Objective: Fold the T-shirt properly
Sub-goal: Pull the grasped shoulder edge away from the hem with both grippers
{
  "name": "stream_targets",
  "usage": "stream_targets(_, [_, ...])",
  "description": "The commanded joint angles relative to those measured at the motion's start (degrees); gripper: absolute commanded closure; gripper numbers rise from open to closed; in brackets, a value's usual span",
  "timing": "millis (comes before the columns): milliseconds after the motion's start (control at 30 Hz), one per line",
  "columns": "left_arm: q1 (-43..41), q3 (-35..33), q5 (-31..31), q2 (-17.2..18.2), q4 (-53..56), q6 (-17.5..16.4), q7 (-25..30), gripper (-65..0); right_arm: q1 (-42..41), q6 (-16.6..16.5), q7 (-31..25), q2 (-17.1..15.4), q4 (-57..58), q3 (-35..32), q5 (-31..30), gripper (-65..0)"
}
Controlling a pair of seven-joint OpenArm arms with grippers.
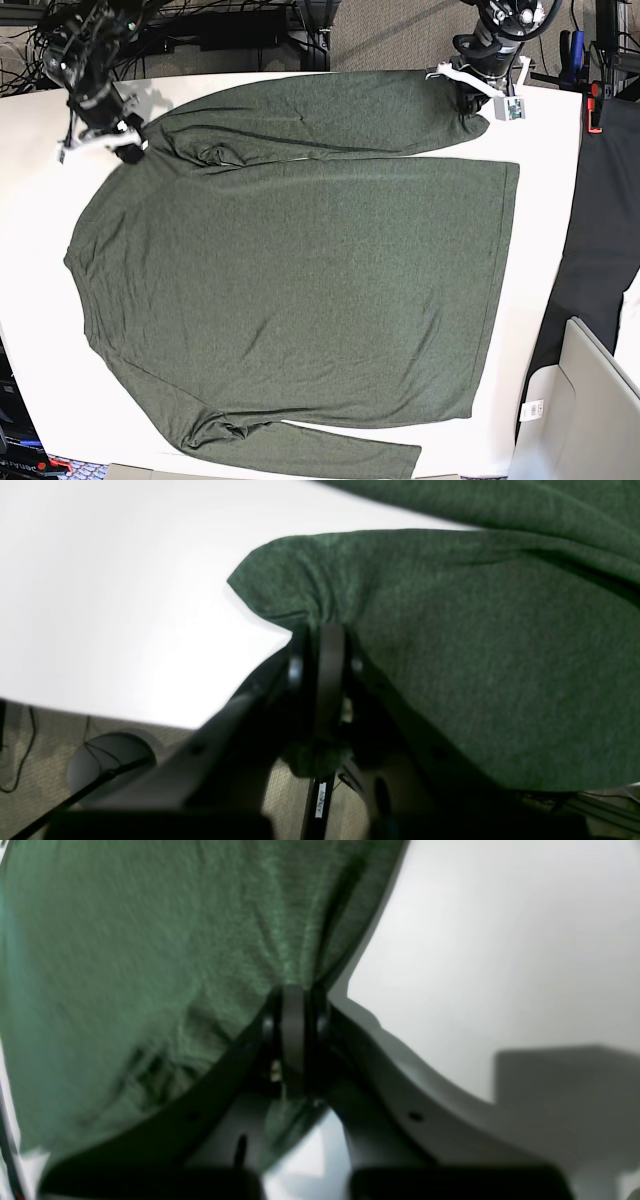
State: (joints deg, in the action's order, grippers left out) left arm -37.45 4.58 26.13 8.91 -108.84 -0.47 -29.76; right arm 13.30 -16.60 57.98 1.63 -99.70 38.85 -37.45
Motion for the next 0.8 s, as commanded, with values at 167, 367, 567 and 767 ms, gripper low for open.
stream_targets(167, [-2.68,-0.05,-0.06,2.48,-2.59,-0.19,2.29,0.0,5.82,-7.36,1.41,-2.73,-6.63,1.37,1.8,-0.2])
stream_targets(367, [-6.99,-0.05,-0.06,5.38,-2.86,-0.19,7.03,0.0,10.3,-7.53,1.41,-3.08,-12.7,1.37,1.72,-0.2])
stream_targets(567, [-10.06,0.21,-0.06,5.73,-4.79,-0.19,10.37,0.0,11.54,-7.53,1.41,-3.08,-13.66,1.54,-0.57,-0.2])
stream_targets(767, [-8.13,0.3,-0.06,5.73,-5.93,-0.19,11.43,0.0,10.22,-7.53,1.32,-2.9,-13.75,6.47,-4.88,-0.2])
